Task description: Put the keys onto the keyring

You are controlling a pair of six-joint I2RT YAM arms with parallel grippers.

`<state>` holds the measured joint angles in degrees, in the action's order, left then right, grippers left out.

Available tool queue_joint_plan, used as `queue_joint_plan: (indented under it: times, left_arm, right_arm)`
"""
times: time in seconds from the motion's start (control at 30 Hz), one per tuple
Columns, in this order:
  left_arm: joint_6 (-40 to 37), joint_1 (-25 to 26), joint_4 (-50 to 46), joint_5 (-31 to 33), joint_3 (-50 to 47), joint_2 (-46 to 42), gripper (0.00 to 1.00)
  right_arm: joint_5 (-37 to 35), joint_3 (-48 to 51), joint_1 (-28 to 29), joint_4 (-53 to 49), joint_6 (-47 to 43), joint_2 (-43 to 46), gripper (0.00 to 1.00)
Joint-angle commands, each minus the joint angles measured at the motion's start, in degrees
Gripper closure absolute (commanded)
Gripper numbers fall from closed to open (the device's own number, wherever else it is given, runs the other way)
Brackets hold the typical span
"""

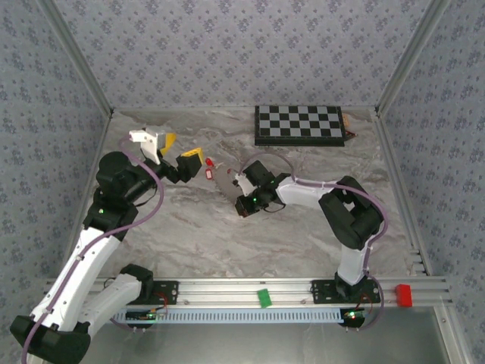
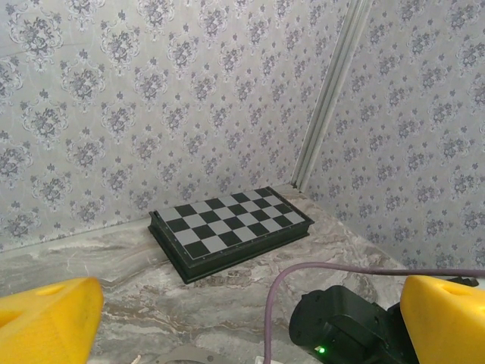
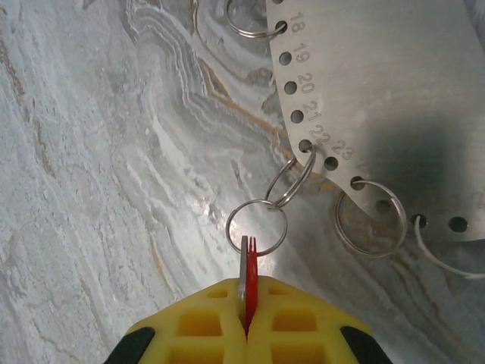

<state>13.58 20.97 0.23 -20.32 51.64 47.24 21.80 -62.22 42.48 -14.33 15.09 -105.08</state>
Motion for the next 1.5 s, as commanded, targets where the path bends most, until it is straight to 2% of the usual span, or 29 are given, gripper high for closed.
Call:
queue_joint_plan:
  times: [0.0, 0.17, 0.37, 0.63, 0.93, 1.1, 1.27, 1.37, 1.47]
  left_arm:
    - [1.01, -0.49, 2.3, -1.22, -0.46, -0.63, 0.0]
    - [1.09, -0.49, 2.36, -1.22, -0.78, -0.64, 0.0]
    - [1.01, -0.5, 2.06, -0.95, -1.14, -1.18, 0.0]
    - [1.09, -0.5, 2.32, -0.87, -1.66, -1.13, 0.0]
    - [1.01, -0.49, 2.5, -0.7, -1.84, -0.62, 0.01]
    - [0.62, -0.57, 2.0, 0.48, -1.76, 0.18, 0.0]
    - [0.47, -0.49, -2.15, 7.22, -1.13, 2.03, 0.0]
    - [0.46, -0.63, -7.44, 13.88, -0.15, 4.0, 0.0]
    - [3.63, -1.55, -11.38, 22.99, -0.73, 6.22, 0.0]
  right_arm:
    - [-1.38, 0.96, 0.64, -2.06, 2.49, 2.06, 1.0]
    - [-1.33, 0.87, 1.0, -2.71, 4.3, 1.57, 1.0]
    - [-1.5, 1.35, 1.77, -3.44, 6.3, 1.74, 0.95]
    - [-2.19, 2.83, 3.64, -3.58, 8.04, 2.8, 0.79]
    - [-3.58, 5.31, 4.36, -5.06, 8.95, 7.49, 0.73]
    - [-7.85, 6.41, 2.65, -8.4, 8.23, 13.42, 0.68]
    - [-14.96, 7.78, -0.49, -10.63, 6.75, 21.83, 0.63]
    - [-20.25, 8.37, -3.34, -11.17, 4.87, 27.59, 0.6]
    - [-25.25, 10.28, -7.17, -9.14, 4.39, 33.62, 0.56]
